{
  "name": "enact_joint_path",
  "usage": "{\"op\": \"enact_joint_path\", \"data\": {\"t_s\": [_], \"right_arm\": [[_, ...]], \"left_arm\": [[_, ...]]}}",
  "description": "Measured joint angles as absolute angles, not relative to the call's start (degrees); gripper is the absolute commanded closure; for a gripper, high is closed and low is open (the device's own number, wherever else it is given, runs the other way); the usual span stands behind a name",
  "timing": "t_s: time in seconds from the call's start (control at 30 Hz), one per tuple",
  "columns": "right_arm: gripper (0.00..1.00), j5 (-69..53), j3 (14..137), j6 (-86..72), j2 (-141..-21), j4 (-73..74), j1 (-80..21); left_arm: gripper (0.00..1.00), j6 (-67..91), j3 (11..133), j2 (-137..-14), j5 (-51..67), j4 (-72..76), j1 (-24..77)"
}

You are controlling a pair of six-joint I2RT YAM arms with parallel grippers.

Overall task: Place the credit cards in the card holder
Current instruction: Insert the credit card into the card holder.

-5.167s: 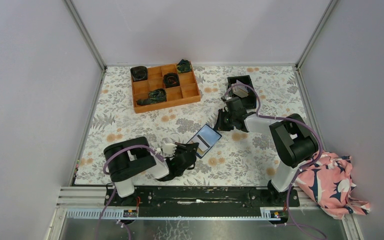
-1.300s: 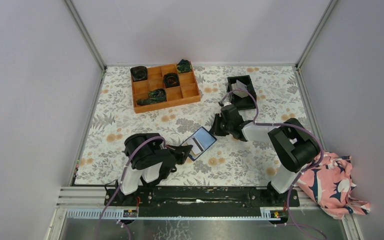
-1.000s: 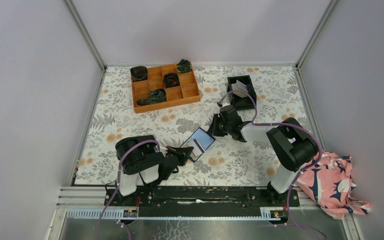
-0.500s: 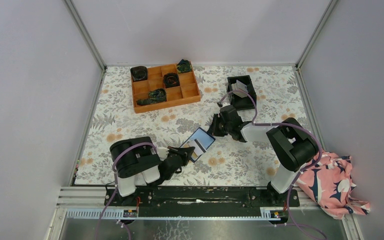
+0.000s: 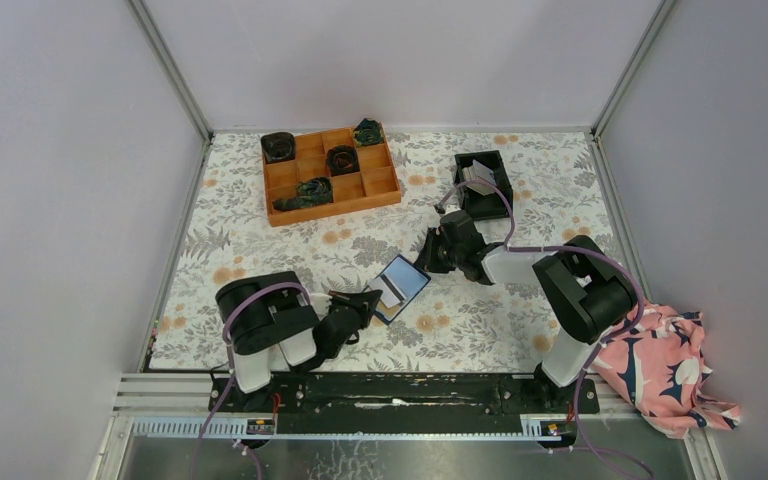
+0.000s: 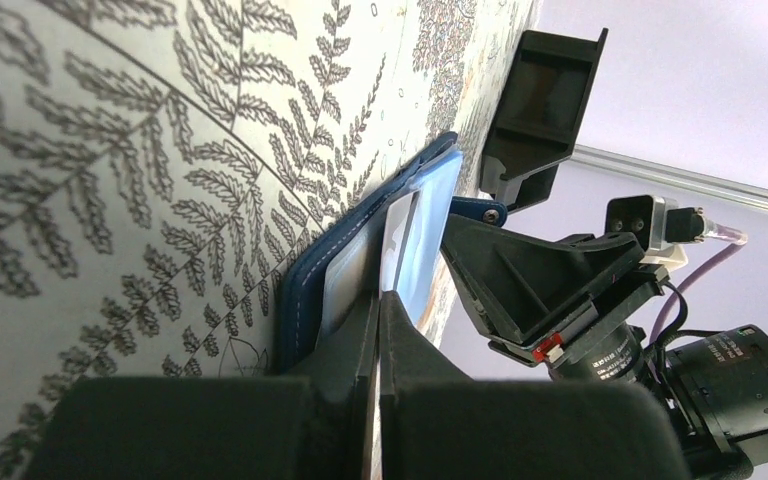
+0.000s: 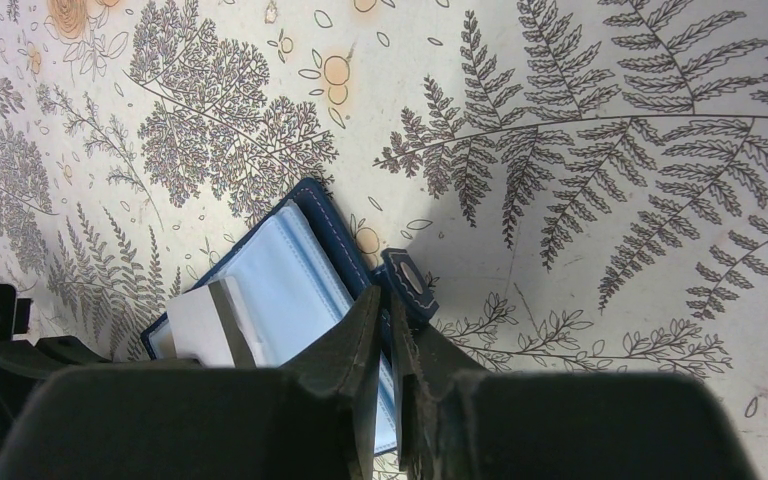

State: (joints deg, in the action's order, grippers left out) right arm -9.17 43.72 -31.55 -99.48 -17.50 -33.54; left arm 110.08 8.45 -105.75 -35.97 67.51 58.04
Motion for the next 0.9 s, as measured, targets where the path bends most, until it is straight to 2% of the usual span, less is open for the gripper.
{"op": "enact_joint_path", "data": {"t_s": [0.9], "right_arm": [[0.84,-9.3,42.8,-31.6,-99.3,-18.7,-33.6]], "left_arm": [[1.0,105.3,11.6,-109.9,-35.9,70.8,57.9]]}}
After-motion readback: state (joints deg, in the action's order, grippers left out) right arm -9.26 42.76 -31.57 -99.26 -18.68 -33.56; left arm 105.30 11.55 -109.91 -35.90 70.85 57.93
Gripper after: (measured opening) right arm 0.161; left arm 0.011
